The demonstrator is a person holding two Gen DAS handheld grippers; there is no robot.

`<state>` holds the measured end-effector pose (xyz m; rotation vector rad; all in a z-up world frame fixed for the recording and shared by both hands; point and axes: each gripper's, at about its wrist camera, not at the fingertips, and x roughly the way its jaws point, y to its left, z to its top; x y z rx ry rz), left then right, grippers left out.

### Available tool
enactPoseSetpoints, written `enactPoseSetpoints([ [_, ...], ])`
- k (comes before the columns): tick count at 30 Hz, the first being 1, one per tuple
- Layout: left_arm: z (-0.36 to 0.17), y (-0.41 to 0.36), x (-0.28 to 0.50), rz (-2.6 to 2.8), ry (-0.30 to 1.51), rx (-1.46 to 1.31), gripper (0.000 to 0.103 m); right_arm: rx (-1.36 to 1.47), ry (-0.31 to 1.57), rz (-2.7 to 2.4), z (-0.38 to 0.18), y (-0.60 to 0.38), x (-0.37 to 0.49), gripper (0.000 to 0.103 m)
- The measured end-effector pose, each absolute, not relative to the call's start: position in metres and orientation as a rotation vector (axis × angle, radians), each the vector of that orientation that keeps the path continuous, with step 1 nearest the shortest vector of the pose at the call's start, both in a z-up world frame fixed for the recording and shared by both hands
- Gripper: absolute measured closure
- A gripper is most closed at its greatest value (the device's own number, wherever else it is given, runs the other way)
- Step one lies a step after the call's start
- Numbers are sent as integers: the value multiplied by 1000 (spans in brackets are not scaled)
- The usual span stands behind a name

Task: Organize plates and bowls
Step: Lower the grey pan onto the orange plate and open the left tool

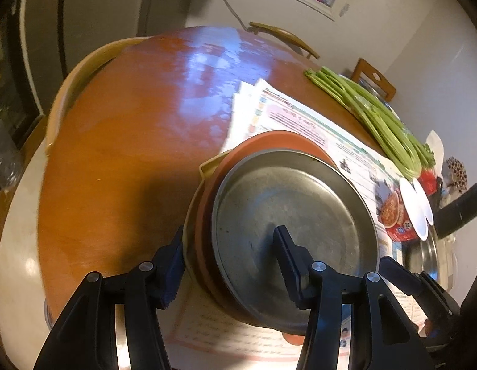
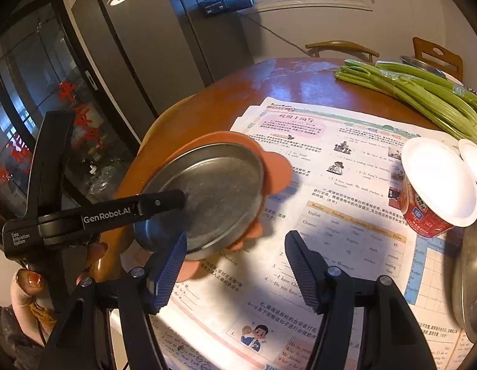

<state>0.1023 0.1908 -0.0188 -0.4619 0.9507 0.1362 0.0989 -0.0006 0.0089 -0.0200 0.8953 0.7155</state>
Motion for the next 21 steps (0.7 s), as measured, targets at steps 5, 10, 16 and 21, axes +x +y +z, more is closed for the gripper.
enactPoseSetpoints([
  [5, -20, 176, 117, 108, 966, -451, 46, -21, 896, 691, 8, -3, 107, 36],
  [10, -19, 166, 126, 106, 971, -427, 46, -28, 881, 684, 8, -4, 111, 36],
  [16, -21, 169, 130, 110, 976, -449, 45, -68, 851, 669, 10, 0, 117, 36],
  [21, -15, 173, 130, 129, 971, -445, 45, -100, 832, 650, 9, 4, 124, 36],
])
